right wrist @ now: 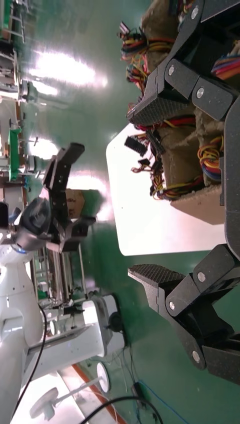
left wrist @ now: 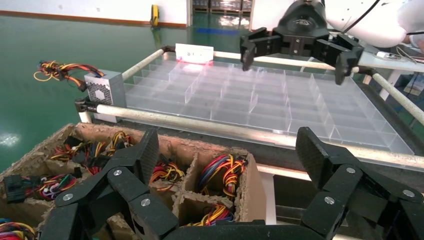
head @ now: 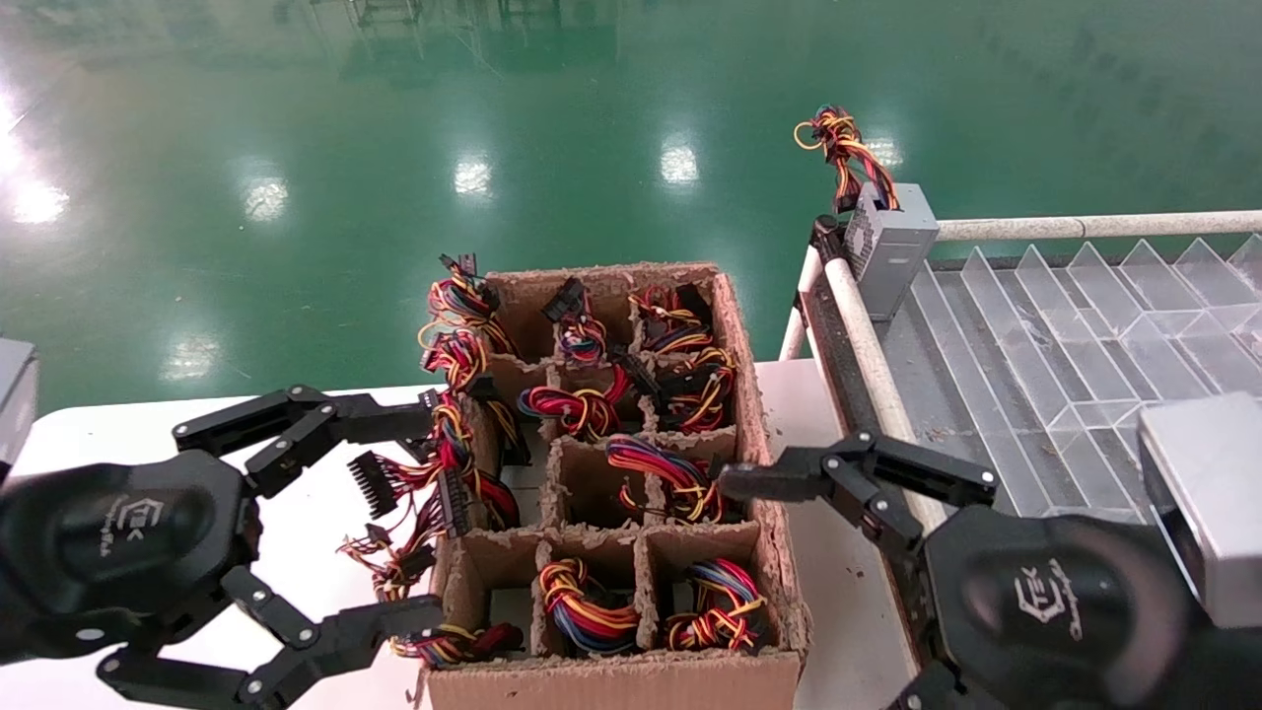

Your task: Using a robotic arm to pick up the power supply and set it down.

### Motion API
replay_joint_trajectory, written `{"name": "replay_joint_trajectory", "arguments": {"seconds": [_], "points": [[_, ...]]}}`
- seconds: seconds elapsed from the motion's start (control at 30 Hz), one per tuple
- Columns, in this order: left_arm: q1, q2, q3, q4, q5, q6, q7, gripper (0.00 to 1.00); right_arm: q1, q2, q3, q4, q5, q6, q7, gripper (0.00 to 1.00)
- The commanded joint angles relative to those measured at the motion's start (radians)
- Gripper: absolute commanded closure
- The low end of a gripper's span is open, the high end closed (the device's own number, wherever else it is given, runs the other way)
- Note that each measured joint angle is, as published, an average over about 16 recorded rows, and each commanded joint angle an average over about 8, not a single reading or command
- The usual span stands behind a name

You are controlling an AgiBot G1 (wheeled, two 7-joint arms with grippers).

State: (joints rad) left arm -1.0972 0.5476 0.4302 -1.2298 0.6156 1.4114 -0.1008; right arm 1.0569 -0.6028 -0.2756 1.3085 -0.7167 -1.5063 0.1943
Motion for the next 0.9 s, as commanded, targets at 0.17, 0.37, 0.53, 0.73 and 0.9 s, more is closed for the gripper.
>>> {"name": "replay_joint_trajectory", "arguments": {"seconds": [0.17, 0.37, 0.53, 0.73, 0.9], "points": [[0.000, 0.000, 0.000, 0.000, 0.000, 0.000, 0.000, 0.00, 0.001, 0.000, 0.001, -0.002, 0.000, 0.001, -0.001, 0.00], [0.000, 0.000, 0.000, 0.000, 0.000, 0.000, 0.000, 0.00, 0.008, -0.004, -0.001, -0.012, -0.006, 0.005, -0.004, 0.00], [0.000, 0.000, 0.000, 0.000, 0.000, 0.000, 0.000, 0.00, 0.012, -0.006, -0.002, -0.018, -0.010, 0.008, -0.006, 0.00], [0.000, 0.000, 0.000, 0.000, 0.000, 0.000, 0.000, 0.00, 0.015, -0.007, -0.003, -0.022, -0.012, 0.009, -0.007, 0.00], [0.000, 0.000, 0.000, 0.000, 0.000, 0.000, 0.000, 0.00, 0.017, -0.008, -0.003, -0.024, -0.013, 0.010, -0.007, 0.00]]}}
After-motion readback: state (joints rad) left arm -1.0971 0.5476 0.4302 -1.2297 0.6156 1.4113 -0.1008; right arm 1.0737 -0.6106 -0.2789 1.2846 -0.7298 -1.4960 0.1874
